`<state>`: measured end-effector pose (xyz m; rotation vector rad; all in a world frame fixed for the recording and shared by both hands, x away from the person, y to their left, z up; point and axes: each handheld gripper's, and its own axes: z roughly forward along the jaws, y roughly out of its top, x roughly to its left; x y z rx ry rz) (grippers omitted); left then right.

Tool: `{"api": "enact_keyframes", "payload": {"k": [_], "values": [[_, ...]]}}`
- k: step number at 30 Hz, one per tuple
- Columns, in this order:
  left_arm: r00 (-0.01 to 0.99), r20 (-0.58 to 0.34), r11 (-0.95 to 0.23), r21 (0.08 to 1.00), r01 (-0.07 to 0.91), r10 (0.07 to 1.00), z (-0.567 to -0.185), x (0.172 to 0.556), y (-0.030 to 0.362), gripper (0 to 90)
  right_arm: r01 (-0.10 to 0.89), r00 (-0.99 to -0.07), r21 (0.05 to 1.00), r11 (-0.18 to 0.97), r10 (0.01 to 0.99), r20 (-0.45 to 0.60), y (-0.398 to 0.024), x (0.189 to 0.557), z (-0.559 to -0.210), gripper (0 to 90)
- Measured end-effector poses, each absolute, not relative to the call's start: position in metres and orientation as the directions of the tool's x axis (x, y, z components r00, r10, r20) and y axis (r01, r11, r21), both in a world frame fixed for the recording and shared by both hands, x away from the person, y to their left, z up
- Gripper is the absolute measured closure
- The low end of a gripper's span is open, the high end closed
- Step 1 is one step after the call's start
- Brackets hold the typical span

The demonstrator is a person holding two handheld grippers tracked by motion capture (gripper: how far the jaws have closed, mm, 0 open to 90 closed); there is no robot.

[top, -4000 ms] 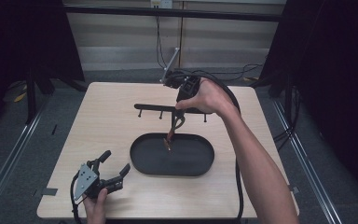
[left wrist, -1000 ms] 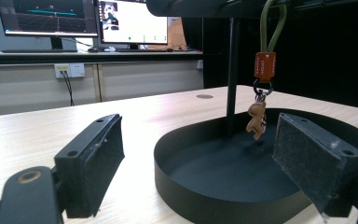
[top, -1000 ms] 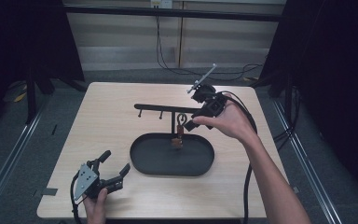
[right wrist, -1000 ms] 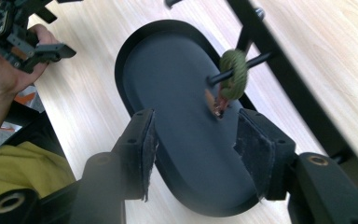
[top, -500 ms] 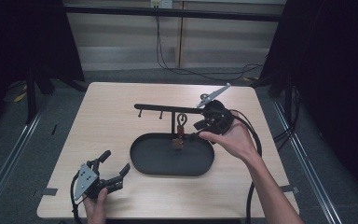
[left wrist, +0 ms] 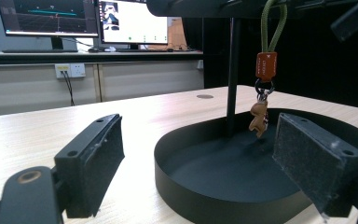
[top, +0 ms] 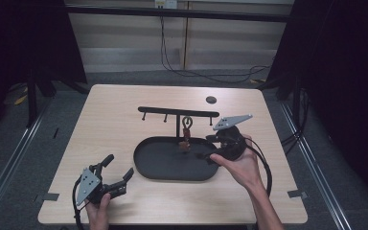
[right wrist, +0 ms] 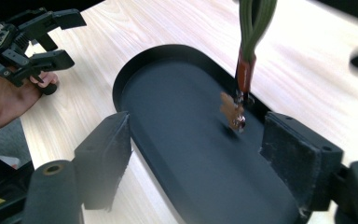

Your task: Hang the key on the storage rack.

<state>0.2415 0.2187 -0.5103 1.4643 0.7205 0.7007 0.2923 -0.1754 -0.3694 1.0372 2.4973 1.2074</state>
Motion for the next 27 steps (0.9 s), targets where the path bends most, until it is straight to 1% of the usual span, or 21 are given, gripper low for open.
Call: {"api": "enact_keyframes", "payload": {"k": [1,2,3,4,5,8,11,17,20,23,26,27], "values": [[0.615,-0.006,-0.006,1.0,0.016,0.789,-0.51,0.241,0.219,15.8,0.506,-0.737,0.748,0.43,0.665,0.117,-0.177,0.29,-0.374,15.4],[0.615,-0.006,-0.005,1.0,0.016,0.789,-0.51,0.242,0.219,15.8,0.507,-0.736,0.754,0.418,0.664,0.127,-0.18,0.288,-0.378,13.4],[0.615,-0.006,-0.005,1.0,0.017,0.789,-0.51,0.241,0.219,15.8,0.508,-0.733,0.771,0.384,0.663,0.152,-0.185,0.286,-0.382,15.4],[0.614,-0.006,-0.005,1.0,0.017,0.789,-0.51,0.242,0.219,15.8,0.508,-0.728,0.783,0.359,0.665,0.168,-0.188,0.284,-0.386,14.3],[0.614,-0.007,-0.004,1.0,0.016,0.789,-0.51,0.241,0.219,15.8,0.507,-0.726,0.785,0.355,0.668,0.166,-0.189,0.282,-0.391,14.3],[0.614,-0.007,-0.004,1.0,0.017,0.789,-0.51,0.241,0.219,15.8,0.51,-0.679,0.799,0.32,0.719,0.145,-0.194,0.276,-0.407,18.0],[0.617,-0.008,-0.003,1.0,0.017,0.787,-0.51,0.241,0.219,15.8,0.492,-0.673,0.831,0.258,0.718,0.176,-0.2,0.27,-0.426,16.6],[0.615,-0.006,-0.006,1.0,0.017,0.789,-0.51,0.241,0.219,15.8,0.422,-0.647,0.881,0.216,0.752,0.125,-0.204,0.257,-0.459,16.7],[0.616,-0.006,-0.005,1.0,0.016,0.787,-0.51,0.241,0.219,15.8,0.406,-0.644,0.894,0.188,0.754,0.134,-0.207,0.251,-0.474,15.9],[0.616,-0.011,-0.001,1.0,0.019,0.787,-0.51,0.241,0.218,15.8,0.369,-0.634,0.912,0.179,0.766,0.106,-0.209,0.244,-0.488,15.7],[0.616,-0.012,0.0,1.0,0.019,0.787,-0.51,0.241,0.218,15.8,0.324,-0.633,0.936,0.137,0.767,0.107,-0.212,0.238,-0.498,15.3],[0.617,-0.012,0.0,1.0,0.019,0.787,-0.51,0.241,0.218,15.8,0.321,-0.636,0.94,0.117,0.762,0.123,-0.214,0.237,-0.5,15.6]]}}
